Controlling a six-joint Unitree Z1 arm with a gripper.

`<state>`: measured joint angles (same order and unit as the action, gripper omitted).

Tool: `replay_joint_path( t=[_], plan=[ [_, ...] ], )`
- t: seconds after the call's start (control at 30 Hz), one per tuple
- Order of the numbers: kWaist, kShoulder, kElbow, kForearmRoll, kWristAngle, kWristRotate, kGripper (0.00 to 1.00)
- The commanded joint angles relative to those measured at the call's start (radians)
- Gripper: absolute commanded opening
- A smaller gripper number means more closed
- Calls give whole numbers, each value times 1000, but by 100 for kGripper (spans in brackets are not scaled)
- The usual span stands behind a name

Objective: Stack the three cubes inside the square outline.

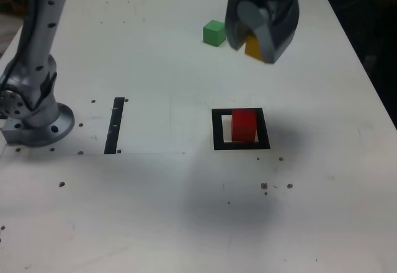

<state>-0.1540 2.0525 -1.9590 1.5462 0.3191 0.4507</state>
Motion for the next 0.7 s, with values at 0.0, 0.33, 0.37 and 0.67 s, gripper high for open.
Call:
replay_joint_path(
  t=[0.0, 0.33, 0.37, 0.67],
  plan=[
    [-31, -29, 29, 3, -9, -314, 18],
    [-52, -43, 54, 10, -81, -592, 17],
    [-51, -40, 54, 10, -81, -592, 17],
    [-48, -14, 73, 2, -119, -623, 17]
  ],
)
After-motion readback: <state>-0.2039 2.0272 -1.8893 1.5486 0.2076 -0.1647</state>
